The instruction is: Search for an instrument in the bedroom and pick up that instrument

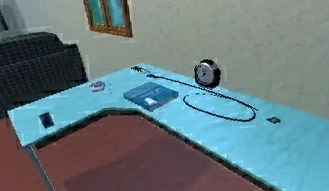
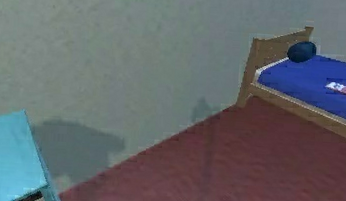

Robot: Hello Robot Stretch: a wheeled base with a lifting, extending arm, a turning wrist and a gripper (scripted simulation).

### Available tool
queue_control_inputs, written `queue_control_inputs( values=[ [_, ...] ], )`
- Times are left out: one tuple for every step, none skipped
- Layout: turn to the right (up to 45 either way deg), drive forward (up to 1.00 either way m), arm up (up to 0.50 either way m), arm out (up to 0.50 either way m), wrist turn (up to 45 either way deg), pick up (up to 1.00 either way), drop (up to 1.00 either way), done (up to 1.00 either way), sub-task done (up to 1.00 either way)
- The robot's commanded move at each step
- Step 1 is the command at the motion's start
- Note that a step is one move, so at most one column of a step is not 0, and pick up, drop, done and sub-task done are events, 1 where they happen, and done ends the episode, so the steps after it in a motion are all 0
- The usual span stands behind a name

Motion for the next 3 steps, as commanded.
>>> queue_control_inputs(
  values=[
    [0.0,0.50,0.00,0.00,0.0,0.00,0.00,0.00,0.00],
    [-45.0,0.00,0.00,0.00,0.0,0.00,0.00,0.00,0.00],
    [-21.0,0.00,0.00,0.00,0.0,0.00,0.00,0.00,0.00]
  ],
)
